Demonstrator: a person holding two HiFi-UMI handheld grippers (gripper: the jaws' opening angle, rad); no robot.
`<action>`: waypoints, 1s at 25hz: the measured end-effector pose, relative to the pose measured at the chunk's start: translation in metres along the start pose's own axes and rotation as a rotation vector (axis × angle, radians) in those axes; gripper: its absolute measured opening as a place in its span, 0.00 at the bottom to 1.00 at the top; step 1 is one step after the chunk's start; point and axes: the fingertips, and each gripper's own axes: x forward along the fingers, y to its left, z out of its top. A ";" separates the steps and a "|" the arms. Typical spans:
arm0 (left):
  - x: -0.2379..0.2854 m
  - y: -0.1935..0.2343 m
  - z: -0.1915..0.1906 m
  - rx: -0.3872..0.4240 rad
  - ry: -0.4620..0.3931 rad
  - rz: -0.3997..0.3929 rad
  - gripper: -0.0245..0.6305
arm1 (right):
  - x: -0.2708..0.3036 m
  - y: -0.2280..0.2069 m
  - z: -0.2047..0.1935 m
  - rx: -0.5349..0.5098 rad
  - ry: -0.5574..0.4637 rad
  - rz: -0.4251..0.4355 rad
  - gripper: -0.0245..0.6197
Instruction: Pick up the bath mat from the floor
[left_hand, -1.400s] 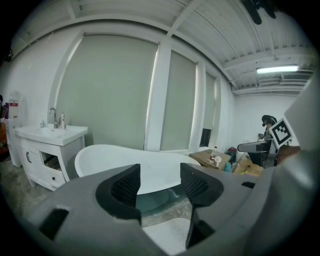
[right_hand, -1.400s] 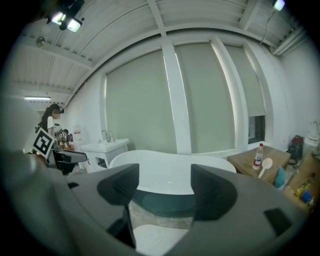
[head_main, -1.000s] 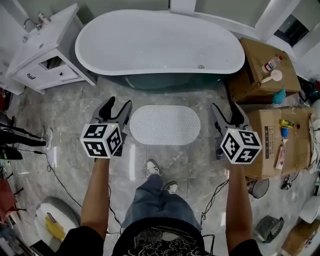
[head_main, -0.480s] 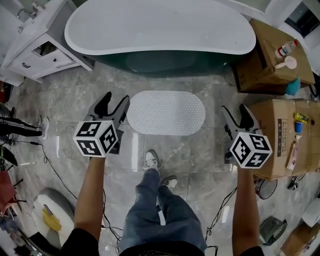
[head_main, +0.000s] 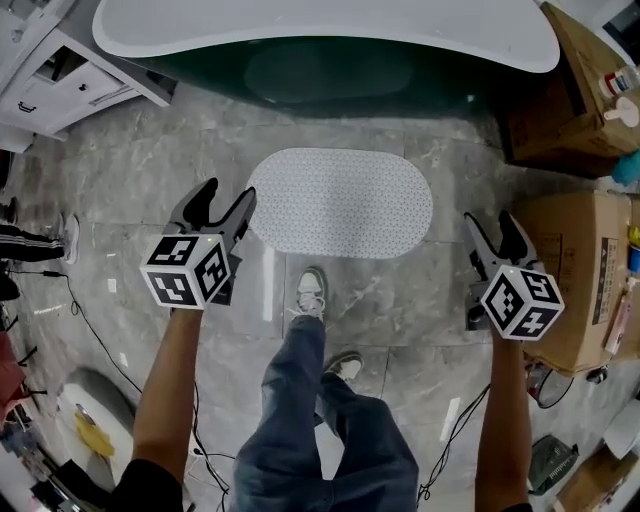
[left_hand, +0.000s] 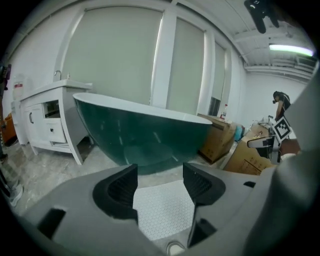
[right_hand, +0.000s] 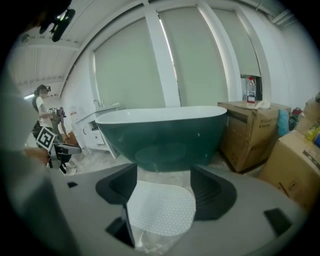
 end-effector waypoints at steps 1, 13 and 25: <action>0.009 0.005 -0.014 -0.015 0.006 0.003 0.48 | 0.010 -0.002 -0.014 -0.002 0.012 0.000 0.56; 0.129 0.071 -0.151 -0.025 0.041 0.030 0.50 | 0.143 -0.035 -0.142 -0.022 0.043 -0.008 0.56; 0.224 0.132 -0.267 -0.051 0.075 0.056 0.54 | 0.253 -0.068 -0.238 -0.022 0.052 -0.011 0.59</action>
